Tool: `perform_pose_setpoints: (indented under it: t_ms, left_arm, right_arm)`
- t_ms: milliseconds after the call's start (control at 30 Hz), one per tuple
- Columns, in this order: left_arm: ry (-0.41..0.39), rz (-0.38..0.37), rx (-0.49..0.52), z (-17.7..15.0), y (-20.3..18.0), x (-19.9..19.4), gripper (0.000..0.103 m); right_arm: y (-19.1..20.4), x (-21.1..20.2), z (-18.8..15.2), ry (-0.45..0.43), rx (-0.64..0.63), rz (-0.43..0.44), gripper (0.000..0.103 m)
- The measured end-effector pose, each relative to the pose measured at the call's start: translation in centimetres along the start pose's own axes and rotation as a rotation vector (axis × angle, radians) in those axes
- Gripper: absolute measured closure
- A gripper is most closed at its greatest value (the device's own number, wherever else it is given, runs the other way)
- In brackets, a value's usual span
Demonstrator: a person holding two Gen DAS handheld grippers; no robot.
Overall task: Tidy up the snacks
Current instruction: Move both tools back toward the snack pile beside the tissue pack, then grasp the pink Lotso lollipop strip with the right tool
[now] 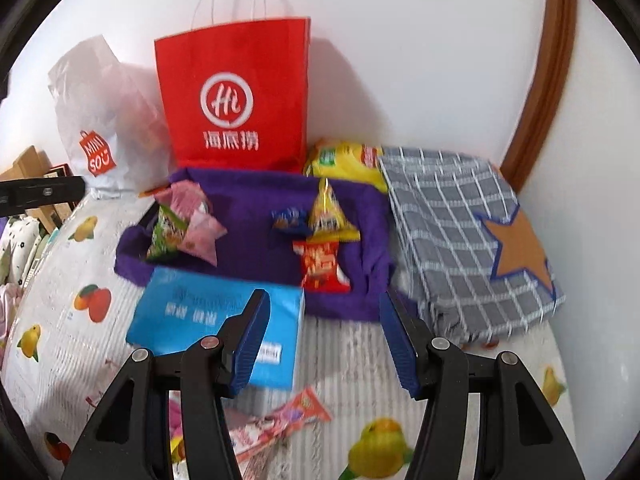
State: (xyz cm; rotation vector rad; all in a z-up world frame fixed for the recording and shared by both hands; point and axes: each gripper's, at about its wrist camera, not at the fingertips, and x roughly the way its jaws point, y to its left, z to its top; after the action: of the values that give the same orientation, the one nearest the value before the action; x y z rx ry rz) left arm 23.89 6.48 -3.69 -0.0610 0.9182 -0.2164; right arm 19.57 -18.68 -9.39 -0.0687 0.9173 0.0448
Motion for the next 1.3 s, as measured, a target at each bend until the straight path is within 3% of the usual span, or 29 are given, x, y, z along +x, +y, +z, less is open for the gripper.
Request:
perform_pose_setpoints:
  t_ms: [300,433,533,700,1133,1233,1300]
  left_arm:
    - [0.017,-0.011,0.002,-2.8,0.6,-0.8,0.049]
    - [0.034,-0.015,0.009,-4.2,0.4,-0.8,0.049]
    - [0.062,-0.066,-0.006,-5.2,0.5,-0.8,0.049]
    - [0.070,-0.063,-0.002,-6.4,0.0,-1.0,0.049]
    - [0.119,-0.024,-0.006,-9.7,-0.6,0.3,0.049]
    - [0.148,-0.008,-0.011,-10.6,-0.7,1.3,0.049]
    - [0.166,-0.008,-0.020,-11.3,-0.6,1.9,0.049]
  right_arm:
    - [1.5,-0.1,-4.2,0.073,0.029,0.039,0.046]
    - [2.2,0.8,-5.9,0.104,0.034,0.027,0.046]
    - [2.2,1.6,-6.7,0.130,0.050,0.048,0.046]
    - [2.3,3.6,-7.9,0.188,0.056,0.054,0.046]
    - [-1.0,3.6,-9.7,0.229,0.064,0.078,0.046]
    - [-0.5,4.6,-10.0,0.245,0.048,0.073,0.059]
    - [-0.2,4.3,-10.2,0.203,0.014,0.047,0.080]
